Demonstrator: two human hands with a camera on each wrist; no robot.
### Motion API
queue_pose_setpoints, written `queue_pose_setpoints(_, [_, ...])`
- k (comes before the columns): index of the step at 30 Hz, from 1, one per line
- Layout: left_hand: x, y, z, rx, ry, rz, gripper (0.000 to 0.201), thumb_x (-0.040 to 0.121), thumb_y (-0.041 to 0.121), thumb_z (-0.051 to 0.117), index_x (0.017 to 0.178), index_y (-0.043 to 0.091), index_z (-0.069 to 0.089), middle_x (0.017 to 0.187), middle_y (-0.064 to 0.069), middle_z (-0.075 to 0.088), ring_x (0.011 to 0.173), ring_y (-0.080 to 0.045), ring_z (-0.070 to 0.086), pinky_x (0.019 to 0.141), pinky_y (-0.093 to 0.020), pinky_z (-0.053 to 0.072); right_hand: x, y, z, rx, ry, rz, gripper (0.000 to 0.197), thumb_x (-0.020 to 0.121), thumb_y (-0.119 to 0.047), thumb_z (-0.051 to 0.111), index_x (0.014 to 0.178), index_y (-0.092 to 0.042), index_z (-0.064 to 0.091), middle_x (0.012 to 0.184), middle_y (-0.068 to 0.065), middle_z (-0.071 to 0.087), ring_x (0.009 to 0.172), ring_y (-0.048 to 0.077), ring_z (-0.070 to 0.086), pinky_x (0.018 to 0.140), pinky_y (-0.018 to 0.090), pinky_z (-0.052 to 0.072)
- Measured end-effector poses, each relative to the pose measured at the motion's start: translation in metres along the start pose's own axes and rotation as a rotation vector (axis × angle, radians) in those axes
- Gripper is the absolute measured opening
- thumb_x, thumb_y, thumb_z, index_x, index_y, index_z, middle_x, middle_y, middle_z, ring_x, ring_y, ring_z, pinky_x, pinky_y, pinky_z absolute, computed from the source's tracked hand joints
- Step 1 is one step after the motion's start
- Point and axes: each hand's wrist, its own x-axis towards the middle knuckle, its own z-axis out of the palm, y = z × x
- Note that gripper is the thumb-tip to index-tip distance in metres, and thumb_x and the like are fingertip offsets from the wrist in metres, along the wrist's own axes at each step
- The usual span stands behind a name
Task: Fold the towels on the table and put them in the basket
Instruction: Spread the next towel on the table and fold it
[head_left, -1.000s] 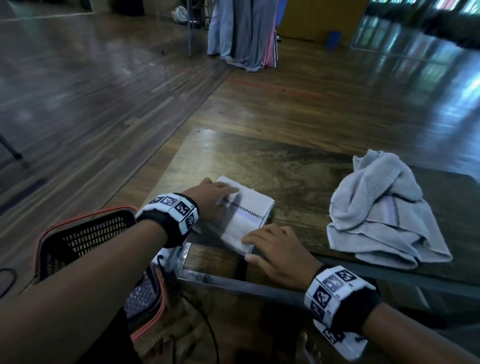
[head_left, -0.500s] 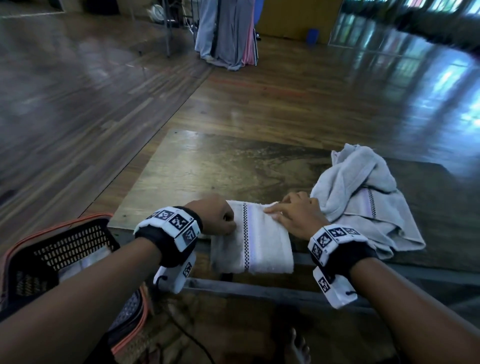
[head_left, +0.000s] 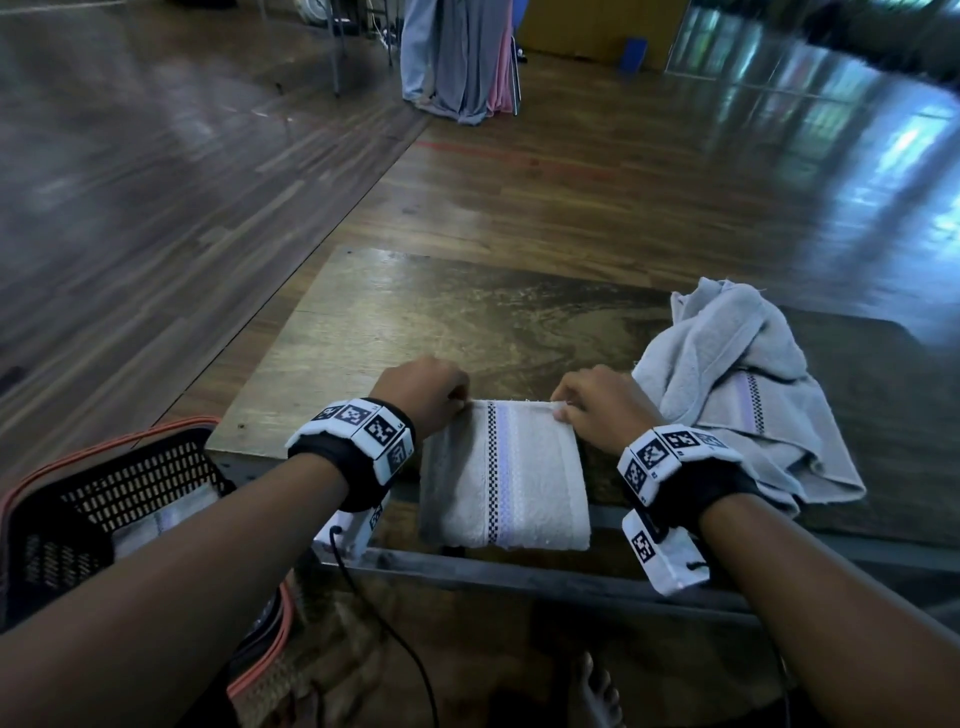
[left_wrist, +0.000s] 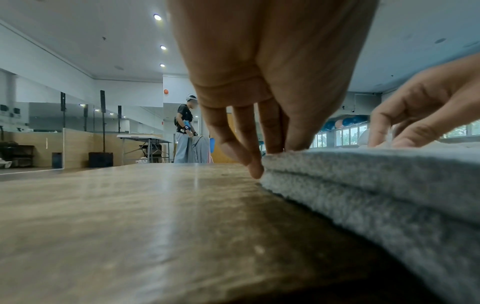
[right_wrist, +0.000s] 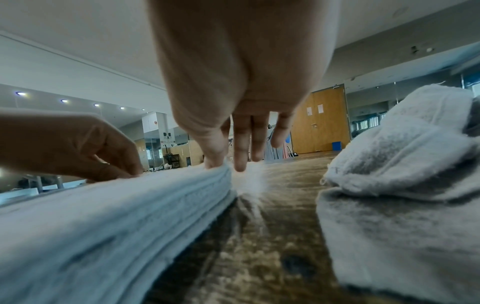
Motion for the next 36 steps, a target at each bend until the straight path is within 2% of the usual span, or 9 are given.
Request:
queue_pose_setpoints(6, [0.005, -0.007, 0.0, -0.155, 0.02, -0.065, 0.012, 0.085, 0.015, 0.053, 0.09, 0.017, 0.063, 0.097, -0.009, 0.065, 0.087, -0.028, 0.061, 0.073, -0.038, 0.053, 0.004, 0.0, 0.004, 0.111, 0.047, 0.008, 0.006, 0.085, -0.02, 0.059, 0.086, -0.021, 0.065, 0.093, 0.001, 0.068, 0.088, 0.021, 0.061, 0.08, 0.037, 0.049])
queue_pose_setpoints(10, [0.004, -0.012, 0.003, -0.131, 0.033, -0.129, 0.013, 0.084, 0.014, 0.048, 0.09, 0.018, 0.058, 0.096, -0.008, 0.063, 0.081, -0.027, 0.058, 0.063, -0.032, 0.045, 0.005, -0.002, 0.008, 0.116, 0.059, 0.018, 0.004, 0.087, -0.019, 0.057, 0.088, -0.02, 0.06, 0.091, 0.001, 0.068, 0.085, 0.021, 0.061, 0.078, 0.036, 0.048])
queue_pose_setpoints(15, [-0.003, -0.01, 0.002, -0.146, 0.04, 0.059, 0.02, 0.086, 0.029, 0.054, 0.104, 0.023, 0.061, 0.103, 0.003, 0.062, 0.087, -0.014, 0.053, 0.071, -0.029, 0.046, 0.007, -0.006, 0.011, 0.051, 0.033, 0.005, 0.01, 0.088, -0.018, 0.053, 0.096, -0.019, 0.059, 0.094, 0.001, 0.066, 0.087, 0.022, 0.06, 0.081, 0.034, 0.043])
queue_pose_setpoints(18, [-0.003, -0.006, 0.003, -0.117, -0.03, 0.085, 0.019, 0.088, 0.022, 0.054, 0.102, 0.019, 0.066, 0.105, -0.001, 0.064, 0.094, -0.018, 0.057, 0.075, -0.027, 0.044, 0.006, -0.008, 0.01, 0.074, 0.015, 0.043, 0.013, 0.089, -0.019, 0.052, 0.097, -0.019, 0.061, 0.097, 0.001, 0.067, 0.089, 0.022, 0.061, 0.083, 0.04, 0.05])
queue_pose_setpoints(21, [-0.001, -0.007, 0.004, -0.2, -0.017, 0.025, 0.014, 0.088, 0.013, 0.055, 0.095, 0.013, 0.067, 0.101, -0.006, 0.067, 0.095, -0.022, 0.06, 0.078, -0.027, 0.046, 0.004, -0.01, 0.009, 0.088, 0.037, 0.057, 0.007, 0.089, -0.02, 0.051, 0.092, -0.02, 0.058, 0.088, 0.002, 0.068, 0.079, 0.022, 0.062, 0.074, 0.041, 0.053])
queue_pose_setpoints(26, [0.001, -0.006, 0.007, -0.212, -0.019, -0.048, 0.006, 0.088, 0.013, 0.051, 0.088, 0.015, 0.057, 0.098, -0.009, 0.063, 0.086, -0.024, 0.058, 0.075, -0.035, 0.049, 0.0, -0.01, 0.01, 0.1, 0.053, 0.062, 0.005, 0.09, -0.018, 0.049, 0.09, -0.02, 0.053, 0.081, 0.005, 0.066, 0.073, 0.026, 0.061, 0.069, 0.04, 0.052])
queue_pose_setpoints(30, [0.003, -0.004, 0.01, -0.147, -0.037, -0.018, 0.005, 0.089, 0.01, 0.046, 0.093, 0.012, 0.048, 0.101, -0.011, 0.057, 0.086, -0.027, 0.054, 0.069, -0.033, 0.042, -0.001, -0.009, 0.011, 0.102, 0.055, 0.06, 0.004, 0.089, -0.018, 0.047, 0.09, -0.02, 0.05, 0.076, 0.004, 0.065, 0.07, 0.026, 0.06, 0.065, 0.037, 0.049])
queue_pose_setpoints(33, [0.003, -0.002, 0.011, -0.095, -0.01, 0.013, 0.009, 0.088, 0.007, 0.046, 0.092, 0.011, 0.039, 0.091, -0.011, 0.057, 0.071, -0.024, 0.05, 0.059, -0.03, 0.036, 0.001, -0.008, 0.01, 0.107, 0.06, 0.067, 0.004, 0.088, -0.017, 0.045, 0.088, -0.021, 0.047, 0.068, 0.003, 0.062, 0.065, 0.026, 0.059, 0.061, 0.036, 0.046])
queue_pose_setpoints(36, [0.004, -0.003, 0.011, -0.049, 0.002, 0.007, 0.019, 0.087, 0.007, 0.048, 0.089, 0.016, 0.031, 0.084, -0.009, 0.057, 0.062, -0.02, 0.045, 0.054, -0.03, 0.034, 0.003, -0.007, 0.012, 0.074, 0.067, 0.059, 0.003, 0.09, -0.019, 0.045, 0.09, -0.02, 0.047, 0.071, 0.003, 0.063, 0.067, 0.027, 0.059, 0.061, 0.034, 0.042])
